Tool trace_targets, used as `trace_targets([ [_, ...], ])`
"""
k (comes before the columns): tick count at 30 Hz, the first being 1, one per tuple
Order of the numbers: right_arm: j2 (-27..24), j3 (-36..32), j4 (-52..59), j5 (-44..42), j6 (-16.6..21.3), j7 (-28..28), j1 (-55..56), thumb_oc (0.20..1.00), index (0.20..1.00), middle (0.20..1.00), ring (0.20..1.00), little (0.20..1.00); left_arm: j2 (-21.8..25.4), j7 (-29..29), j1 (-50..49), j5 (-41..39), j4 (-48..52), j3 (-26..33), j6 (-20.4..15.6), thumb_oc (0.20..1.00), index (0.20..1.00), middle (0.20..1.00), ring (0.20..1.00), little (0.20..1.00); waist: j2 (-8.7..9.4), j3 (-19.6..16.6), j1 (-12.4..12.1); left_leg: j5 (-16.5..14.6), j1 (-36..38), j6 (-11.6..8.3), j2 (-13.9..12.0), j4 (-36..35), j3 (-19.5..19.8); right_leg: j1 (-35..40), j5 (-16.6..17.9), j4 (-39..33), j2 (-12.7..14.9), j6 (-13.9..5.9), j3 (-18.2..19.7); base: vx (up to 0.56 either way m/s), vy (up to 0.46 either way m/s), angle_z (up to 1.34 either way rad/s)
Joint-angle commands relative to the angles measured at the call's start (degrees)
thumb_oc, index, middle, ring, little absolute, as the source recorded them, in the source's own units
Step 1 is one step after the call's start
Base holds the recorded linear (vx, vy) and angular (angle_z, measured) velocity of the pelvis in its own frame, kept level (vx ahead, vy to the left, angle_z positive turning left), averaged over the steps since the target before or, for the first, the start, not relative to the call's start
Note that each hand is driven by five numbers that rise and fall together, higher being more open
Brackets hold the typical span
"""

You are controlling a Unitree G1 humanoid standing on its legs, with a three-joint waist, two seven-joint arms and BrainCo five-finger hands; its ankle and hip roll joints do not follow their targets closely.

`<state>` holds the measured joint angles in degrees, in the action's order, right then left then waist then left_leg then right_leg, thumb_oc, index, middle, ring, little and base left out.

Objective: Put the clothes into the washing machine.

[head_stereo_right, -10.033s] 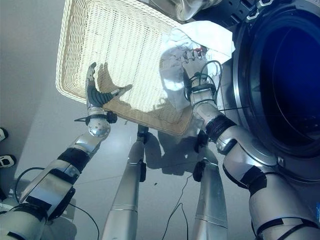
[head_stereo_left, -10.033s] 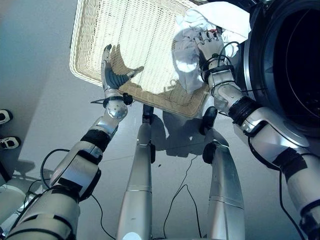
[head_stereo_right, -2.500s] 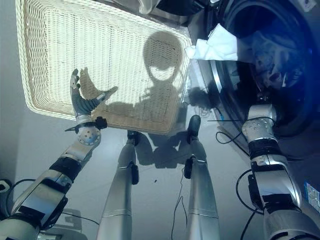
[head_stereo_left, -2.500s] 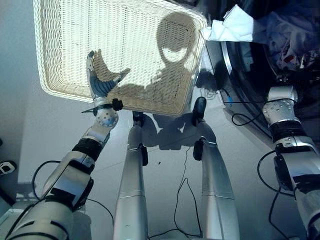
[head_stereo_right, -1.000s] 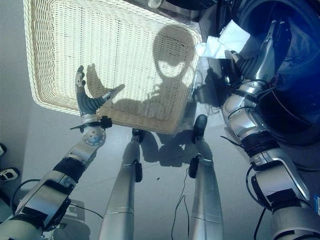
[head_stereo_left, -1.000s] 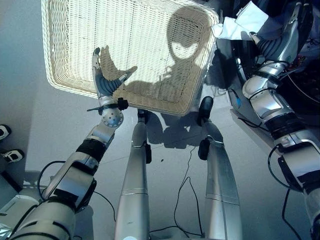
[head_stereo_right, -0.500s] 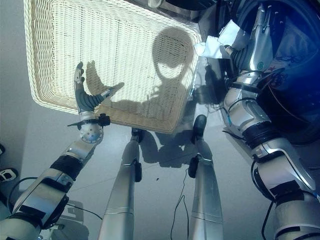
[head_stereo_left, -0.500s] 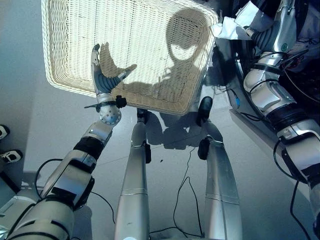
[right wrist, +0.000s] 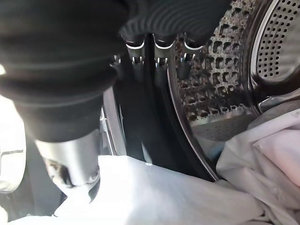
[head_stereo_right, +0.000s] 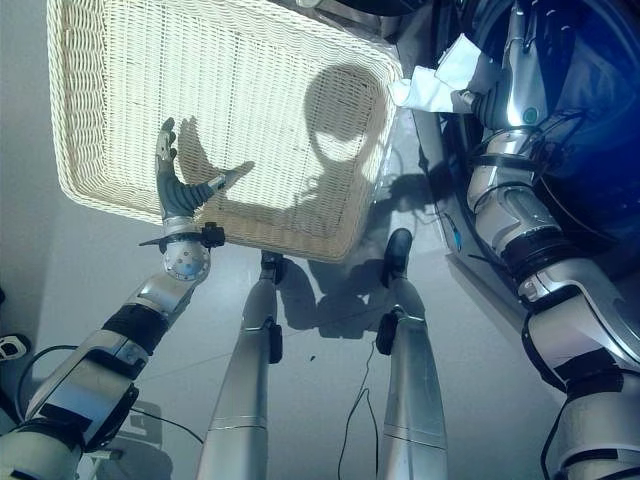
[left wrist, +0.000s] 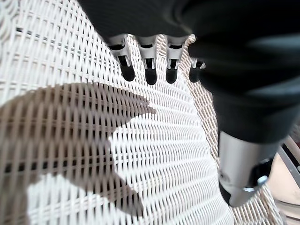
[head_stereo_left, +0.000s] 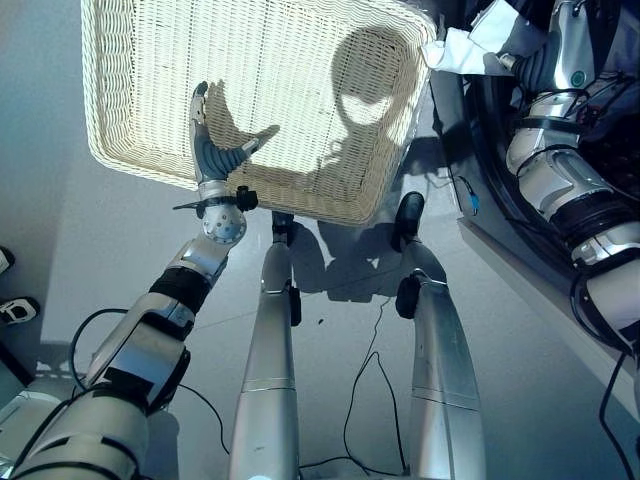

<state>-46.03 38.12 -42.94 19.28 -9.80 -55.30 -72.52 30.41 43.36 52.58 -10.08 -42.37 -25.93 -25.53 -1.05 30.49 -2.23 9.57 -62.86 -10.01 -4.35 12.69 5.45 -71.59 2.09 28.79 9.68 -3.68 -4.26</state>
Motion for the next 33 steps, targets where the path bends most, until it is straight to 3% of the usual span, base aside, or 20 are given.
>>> trace_targets([
  [1, 1.1, 5.9, 2.3, 3.0, 3.0, 7.3, -1.3, 1.000, 1.000, 1.000, 1.000, 1.000, 0.1, 1.8, 0.7, 0.1, 1.0, 2.0, -1.0, 1.000, 1.000, 1.000, 1.000, 1.000, -2.00, -0.7, -0.5, -4.6, -2.0, 6.37, 6.7, 6.2, -2.2, 3.5, 3.7, -5.1, -3.1, -3.74, -5.1, 0.00, 0.000, 0.00],
  [13, 1.7, -0.9, 9.9, 0.8, 6.3, 4.7, 7.2, 1.000, 1.000, 1.000, 1.000, 1.000, -0.2, 2.9, -0.6, 1.5, 1.8, 3.3, -1.0, 1.000, 1.000, 1.000, 1.000, 1.000, -1.42, -0.7, 0.8, -4.7, -2.5, 6.27, 6.3, 6.0, -2.3, 2.8, 3.6, -4.9, -3.5, -3.92, -4.4, 0.00, 0.000, 0.00],
  [24, 4.5, -10.5, 13.6, -1.8, 11.4, -4.0, 14.9, 1.000, 1.000, 1.000, 1.000, 1.000, -1.8, 3.6, -2.9, 3.0, 1.9, 5.4, -2.1, 1.000, 1.000, 1.000, 1.000, 1.000, -1.77, -0.7, 1.8, -5.0, -2.4, 6.12, 6.0, 6.1, -2.8, 2.6, 3.5, -4.9, -3.8, -4.11, -3.4, 0.00, 0.003, 0.00],
  [33, 5.6, -10.6, 16.1, 1.1, 11.9, -0.9, 17.4, 1.000, 1.000, 1.000, 1.000, 1.000, -2.1, 3.9, -3.3, 3.7, 2.4, 5.6, -1.8, 1.000, 1.000, 1.000, 1.000, 1.000, -1.79, -0.7, 2.0, -4.7, -2.1, 6.13, 5.8, 5.7, -2.9, 2.8, 3.7, -5.0, -3.7, -4.19, -3.3, 0.00, 0.000, 0.00],
])
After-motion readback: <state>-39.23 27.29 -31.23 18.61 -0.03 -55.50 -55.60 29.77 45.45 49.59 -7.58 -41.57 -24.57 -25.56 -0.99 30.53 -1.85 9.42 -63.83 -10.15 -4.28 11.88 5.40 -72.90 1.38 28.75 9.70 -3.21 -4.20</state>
